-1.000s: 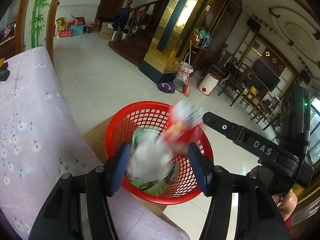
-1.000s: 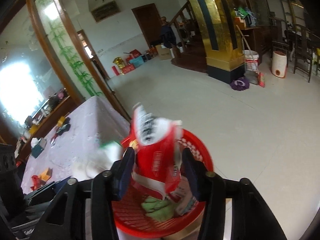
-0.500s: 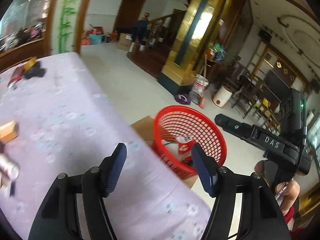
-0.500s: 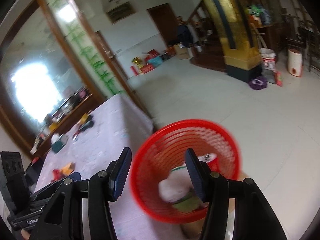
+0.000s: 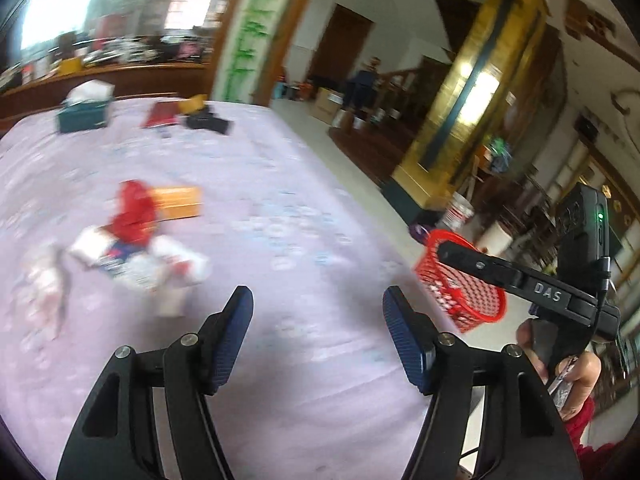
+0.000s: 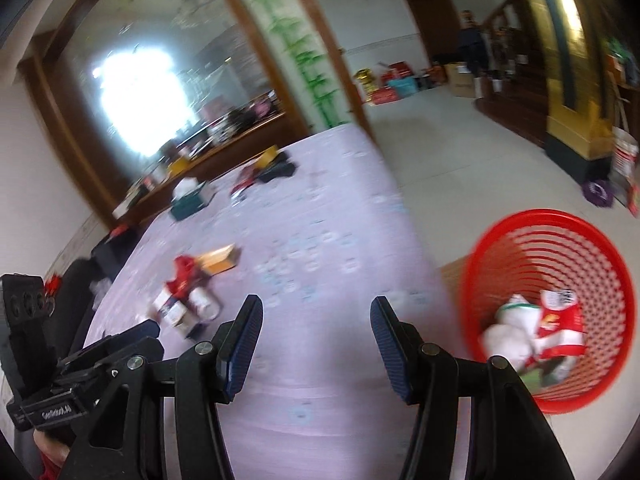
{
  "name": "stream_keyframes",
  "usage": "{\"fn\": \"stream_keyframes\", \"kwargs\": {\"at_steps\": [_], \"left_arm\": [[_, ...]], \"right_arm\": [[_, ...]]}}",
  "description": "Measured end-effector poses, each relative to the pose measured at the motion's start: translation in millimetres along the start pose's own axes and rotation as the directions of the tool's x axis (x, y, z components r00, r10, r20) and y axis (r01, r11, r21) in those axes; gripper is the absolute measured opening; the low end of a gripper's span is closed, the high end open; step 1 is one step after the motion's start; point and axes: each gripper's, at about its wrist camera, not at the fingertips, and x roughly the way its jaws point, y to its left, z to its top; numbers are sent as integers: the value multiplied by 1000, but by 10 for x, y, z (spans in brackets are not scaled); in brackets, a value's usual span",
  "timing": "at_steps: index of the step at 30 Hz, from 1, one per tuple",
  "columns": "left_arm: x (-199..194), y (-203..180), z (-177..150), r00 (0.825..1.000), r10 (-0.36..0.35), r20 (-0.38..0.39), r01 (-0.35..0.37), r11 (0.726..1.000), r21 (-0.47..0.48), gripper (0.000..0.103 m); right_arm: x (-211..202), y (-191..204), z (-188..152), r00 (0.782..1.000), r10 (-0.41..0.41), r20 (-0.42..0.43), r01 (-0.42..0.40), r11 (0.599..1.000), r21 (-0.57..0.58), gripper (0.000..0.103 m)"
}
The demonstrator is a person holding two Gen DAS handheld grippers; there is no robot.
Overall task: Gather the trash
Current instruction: 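Move both tools back over the table, then grasp the white medicine box with the right tool while the left tool grasps the clear plastic bag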
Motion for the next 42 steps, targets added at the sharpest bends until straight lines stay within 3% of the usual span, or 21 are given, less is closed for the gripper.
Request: {"fn": "stream_keyframes", "kwargs": {"at_steps": [9, 16, 21, 30, 33, 34, 35, 37, 42], "left_arm": [[-605, 1025, -173, 982, 185, 43, -175, 970, -168, 66], [-838, 1536, -262, 961, 272, 47, -250, 928, -275, 66], [-841, 1694, -316, 959, 280, 33, -257, 918, -303, 66], [-857, 1817, -321, 953, 301, 23, -280, 911, -303, 66], [-839, 1868, -312, 953, 302, 15, -282, 906, -316, 66], [-825, 1876, -303, 954, 300, 11, -281, 906, -317, 66], [-807, 1876, -292, 955, 298, 7, -280, 907, -315, 66], [-760, 1866, -262, 955, 298, -1, -283, 907, -311, 66], [-552, 1819, -189, 954, 299, -24, -293, 913, -284, 66]], "right_arm": [[503, 840, -61, 987, 89, -131, -111, 979, -169, 60], [1139, 1529, -139, 944, 132, -302, -231, 919, -319, 60], [1640, 1836, -171, 919, 105, -380, -264, 880, -395, 60], [2278, 2130, -186, 907, 23, -420, -252, 830, -498, 60], [2375, 2174, -257, 908, -11, -418, -232, 819, -525, 60], [2370, 2179, -276, 909, -7, -417, -234, 819, -524, 57], [2359, 2182, -297, 908, -3, -418, -238, 818, -524, 45], [2313, 2189, -344, 907, 0, -421, -245, 813, -528, 41], [2269, 2144, -434, 909, -4, -416, -237, 818, -524, 40]]}}
